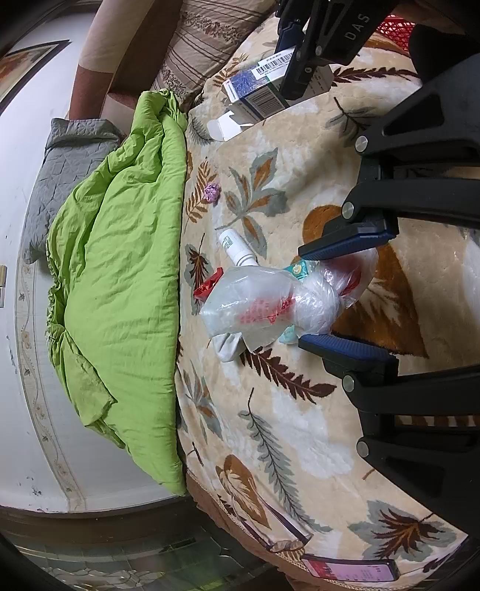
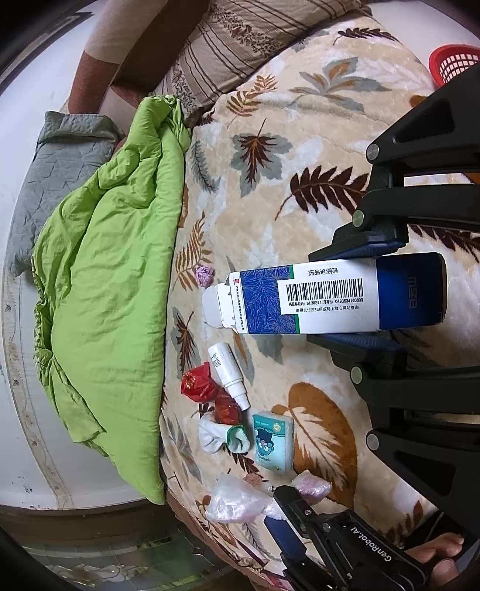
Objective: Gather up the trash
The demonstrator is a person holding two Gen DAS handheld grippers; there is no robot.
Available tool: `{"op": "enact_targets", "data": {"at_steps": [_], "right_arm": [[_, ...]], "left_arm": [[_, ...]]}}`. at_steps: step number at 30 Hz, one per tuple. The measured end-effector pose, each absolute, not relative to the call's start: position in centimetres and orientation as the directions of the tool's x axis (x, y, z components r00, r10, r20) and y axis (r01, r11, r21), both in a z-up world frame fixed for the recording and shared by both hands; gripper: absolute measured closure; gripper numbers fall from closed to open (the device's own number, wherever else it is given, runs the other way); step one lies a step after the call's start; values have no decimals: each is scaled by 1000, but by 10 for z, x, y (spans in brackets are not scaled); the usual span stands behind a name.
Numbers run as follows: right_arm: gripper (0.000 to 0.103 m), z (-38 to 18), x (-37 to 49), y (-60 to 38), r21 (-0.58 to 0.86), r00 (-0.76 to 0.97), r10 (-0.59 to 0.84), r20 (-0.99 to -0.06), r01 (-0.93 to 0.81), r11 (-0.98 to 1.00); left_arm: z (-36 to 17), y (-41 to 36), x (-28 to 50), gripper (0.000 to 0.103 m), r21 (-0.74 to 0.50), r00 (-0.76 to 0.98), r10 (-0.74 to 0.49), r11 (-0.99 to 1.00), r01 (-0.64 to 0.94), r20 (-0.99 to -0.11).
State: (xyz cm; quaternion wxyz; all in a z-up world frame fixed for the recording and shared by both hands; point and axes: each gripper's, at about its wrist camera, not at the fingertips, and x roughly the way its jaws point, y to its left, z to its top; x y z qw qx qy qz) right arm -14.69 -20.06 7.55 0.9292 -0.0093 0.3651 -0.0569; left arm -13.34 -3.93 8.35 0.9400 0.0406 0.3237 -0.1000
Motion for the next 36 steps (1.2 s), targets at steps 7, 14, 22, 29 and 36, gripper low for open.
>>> {"op": "enact_targets", "data": {"at_steps": [7, 14, 22, 29, 36], "right_arm": [[65, 74, -148, -195, -93, 731, -135, -669, 98, 991], [65, 74, -149, -192, -112, 735, -148, -662, 98, 989], [65, 74, -149, -192, -111, 735, -148, -661, 99, 989], [65, 74, -150, -192, -111, 737, -149, -660, 100, 989], [65, 74, -150, -193, -111, 739, -148, -658, 99, 989]], "left_arm": [[84, -40, -134, 63, 9, 770, -161, 977, 212, -617], [83, -38, -133, 63, 12, 771, -164, 976, 217, -616], [83, -38, -133, 63, 11, 771, -165, 976, 217, -616], [82, -41, -134, 63, 8, 768, -173, 974, 225, -617], [81, -46, -138, 63, -1, 764, -196, 969, 248, -615]]}}
